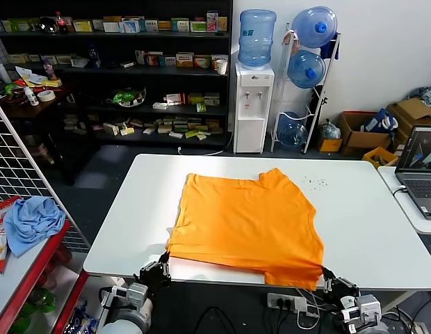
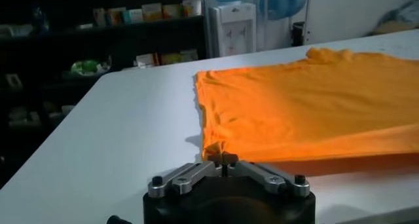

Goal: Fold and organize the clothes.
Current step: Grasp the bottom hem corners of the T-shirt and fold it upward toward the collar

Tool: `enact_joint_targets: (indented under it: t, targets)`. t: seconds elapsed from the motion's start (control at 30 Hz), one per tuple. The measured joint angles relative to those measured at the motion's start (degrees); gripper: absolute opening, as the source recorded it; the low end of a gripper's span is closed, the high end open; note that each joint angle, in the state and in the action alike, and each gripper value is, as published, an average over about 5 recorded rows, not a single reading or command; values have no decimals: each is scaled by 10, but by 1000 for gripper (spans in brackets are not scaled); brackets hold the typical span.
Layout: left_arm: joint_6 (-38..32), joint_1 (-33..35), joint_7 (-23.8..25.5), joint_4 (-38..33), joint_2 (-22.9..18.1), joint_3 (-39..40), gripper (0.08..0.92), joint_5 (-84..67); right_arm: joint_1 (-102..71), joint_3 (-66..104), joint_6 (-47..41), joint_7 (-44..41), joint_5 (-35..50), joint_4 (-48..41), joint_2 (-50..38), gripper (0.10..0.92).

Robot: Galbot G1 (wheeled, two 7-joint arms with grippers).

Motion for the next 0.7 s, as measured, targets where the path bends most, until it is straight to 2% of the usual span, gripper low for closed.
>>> enact_joint_targets:
  t: [0.3,0.7]
  targets:
    - [-16,-59,3,31,-9,18,100,10,79,-22,37,-5,13,-64,-17,124]
    - [-25,-168,11,129,-25,40,100,6,226,-76,48,-9,36,-194,-23,124]
